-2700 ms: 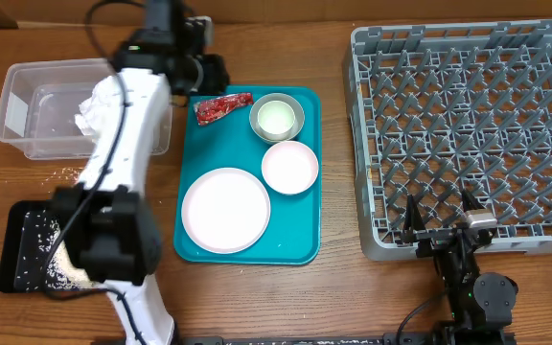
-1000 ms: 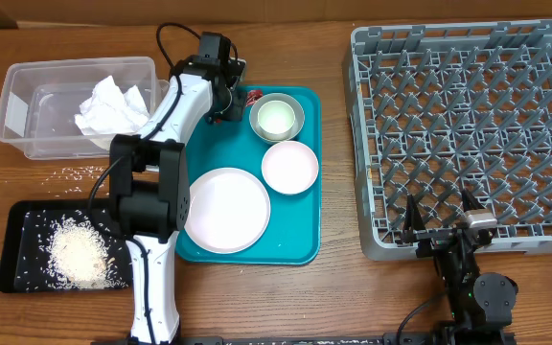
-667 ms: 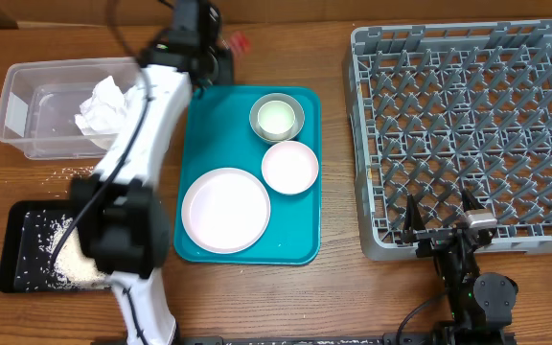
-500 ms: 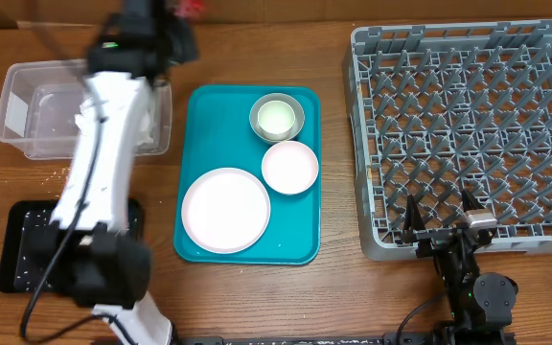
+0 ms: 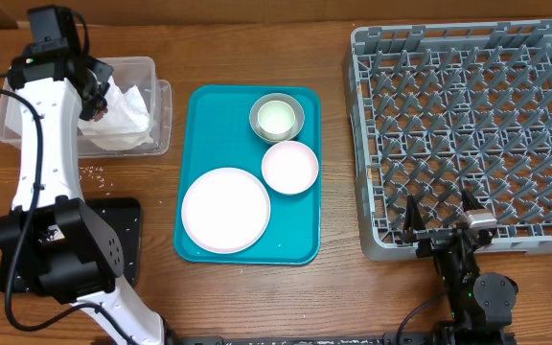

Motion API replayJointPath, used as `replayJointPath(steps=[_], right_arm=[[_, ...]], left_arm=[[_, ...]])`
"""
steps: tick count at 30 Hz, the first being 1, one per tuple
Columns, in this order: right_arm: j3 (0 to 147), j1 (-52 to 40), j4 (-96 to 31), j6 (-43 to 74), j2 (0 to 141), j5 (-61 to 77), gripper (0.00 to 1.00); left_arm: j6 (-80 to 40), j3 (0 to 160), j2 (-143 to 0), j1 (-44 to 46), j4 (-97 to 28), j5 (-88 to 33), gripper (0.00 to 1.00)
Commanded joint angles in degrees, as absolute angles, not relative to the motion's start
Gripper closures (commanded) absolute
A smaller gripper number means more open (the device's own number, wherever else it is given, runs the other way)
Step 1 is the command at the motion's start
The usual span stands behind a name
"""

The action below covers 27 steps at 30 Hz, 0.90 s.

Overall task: Sort waste into correct bins and load items into the dishwasher
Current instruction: 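Carry the red wrapper into the clear bin and release it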

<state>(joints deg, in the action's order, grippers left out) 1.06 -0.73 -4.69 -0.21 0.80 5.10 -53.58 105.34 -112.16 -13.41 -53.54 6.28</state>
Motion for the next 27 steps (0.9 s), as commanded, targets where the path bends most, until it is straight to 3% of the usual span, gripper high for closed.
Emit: replayJointPath(steps=[1, 5, 7, 17, 27], right_arm=[[0.47, -0.36, -4.43, -0.25, 0.16, 4.78, 0.0], [0.47, -0.34, -4.43, -0.25, 0.16, 4.78, 0.0], [0.47, -0.36, -4.4, -0.25, 0.16, 4.78, 0.0], [0.47, -0.36, -4.4, -0.25, 0.16, 4.78, 0.0], [0.47, -0.36, -4.4, -0.25, 0.16, 4.78, 0.0]], left_arm=[[-58.98, 104.9, -114.37, -14.31, -51.72, 3.95, 0.94], [-59.11, 104.88, -116.14, -14.72, -50.52, 3.31, 0.64], [-59.4, 104.88, -116.64, -14.76, -50.52, 3.36, 0.58], [-56.07, 104.9, -114.76, -15.38, -50.96, -0.3, 0.61], [-42.28, 104.92, -98.56, -20.47, -57.56, -0.82, 0.58]])
